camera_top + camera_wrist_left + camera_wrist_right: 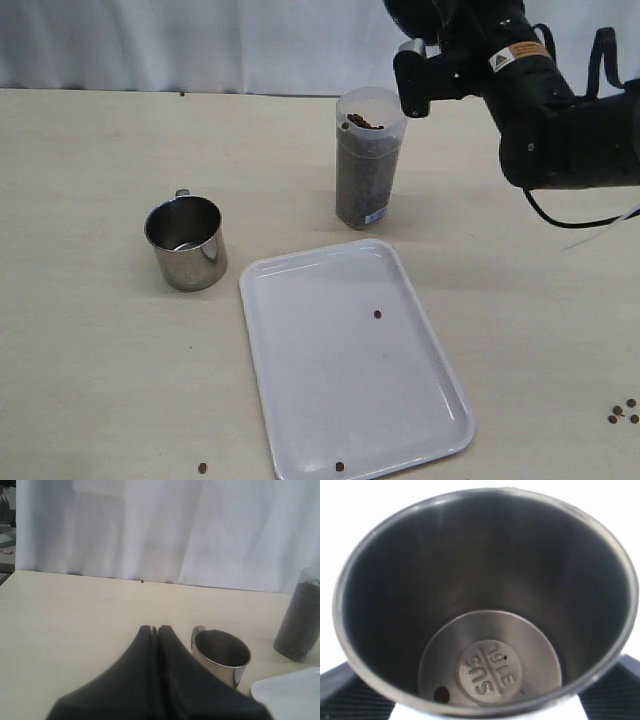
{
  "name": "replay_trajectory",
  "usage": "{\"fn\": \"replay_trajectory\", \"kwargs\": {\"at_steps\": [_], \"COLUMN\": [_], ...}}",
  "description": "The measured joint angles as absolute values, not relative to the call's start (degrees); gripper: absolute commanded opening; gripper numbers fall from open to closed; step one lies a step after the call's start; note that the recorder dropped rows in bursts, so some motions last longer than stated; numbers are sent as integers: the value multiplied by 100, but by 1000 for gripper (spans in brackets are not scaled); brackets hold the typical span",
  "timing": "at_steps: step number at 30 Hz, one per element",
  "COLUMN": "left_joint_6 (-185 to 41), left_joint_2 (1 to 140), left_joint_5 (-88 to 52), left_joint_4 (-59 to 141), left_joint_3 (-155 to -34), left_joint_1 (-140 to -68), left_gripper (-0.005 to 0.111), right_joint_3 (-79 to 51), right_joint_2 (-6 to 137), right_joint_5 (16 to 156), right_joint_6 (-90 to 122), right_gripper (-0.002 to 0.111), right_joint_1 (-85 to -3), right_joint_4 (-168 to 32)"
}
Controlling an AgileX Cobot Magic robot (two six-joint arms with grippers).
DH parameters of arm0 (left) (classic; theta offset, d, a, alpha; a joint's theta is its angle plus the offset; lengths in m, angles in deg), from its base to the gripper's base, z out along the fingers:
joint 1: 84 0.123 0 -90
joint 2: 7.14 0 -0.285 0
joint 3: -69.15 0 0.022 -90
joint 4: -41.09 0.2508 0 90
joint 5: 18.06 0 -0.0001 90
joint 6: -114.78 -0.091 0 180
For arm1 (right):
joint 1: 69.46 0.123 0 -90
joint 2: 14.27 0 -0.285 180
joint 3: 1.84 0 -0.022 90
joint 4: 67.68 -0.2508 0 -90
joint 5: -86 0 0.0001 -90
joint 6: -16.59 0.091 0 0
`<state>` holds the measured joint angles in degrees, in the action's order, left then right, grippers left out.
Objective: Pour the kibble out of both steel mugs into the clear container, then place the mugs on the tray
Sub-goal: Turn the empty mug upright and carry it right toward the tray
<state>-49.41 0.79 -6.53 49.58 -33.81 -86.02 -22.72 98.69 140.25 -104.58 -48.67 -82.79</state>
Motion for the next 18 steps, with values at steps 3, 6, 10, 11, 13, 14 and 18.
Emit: {"fn": "replay_trajectory", "kwargs": {"at_steps": [3, 6, 10, 11, 13, 14, 18], "left_joint_6": [-4941, -4941, -4941, -4941, -4941, -4941, -4941], "left_joint_2": [79, 79, 79, 79, 79, 79, 79], "left_joint_5": [-653, -653, -653, -653, -653, -653, -653], "left_joint_4": [4958, 4958, 4958, 4958, 4958, 4958, 4958], "left_joint_3": [-3381, -3381, -3381, -3381, -3381, -3381, -3381], "left_joint_1": [-8602, -8602, -8602, -8602, -8602, -8602, -8602], "left_gripper": [0, 0, 0, 0, 0, 0, 0], "right_joint_3": [-2272, -2272, -2494, -2598, -2916, -3057, -3795], "right_joint_2": [9691, 9408, 8903, 8790, 8523, 8399, 7990], "right_joint_5": [13910, 13875, 13875, 13875, 13875, 13875, 13875], "right_joint_6": [-10066, -9404, -8238, -7941, -7189, -6828, -5665], "right_gripper": [5, 5, 5, 5, 5, 5, 5], "right_joint_1": [-4867, -4867, -4965, -4999, -5096, -5136, -5198], "right_joint_4": [-8801, -9437, -9985, -10025, -10096, -10111, -10153]}}
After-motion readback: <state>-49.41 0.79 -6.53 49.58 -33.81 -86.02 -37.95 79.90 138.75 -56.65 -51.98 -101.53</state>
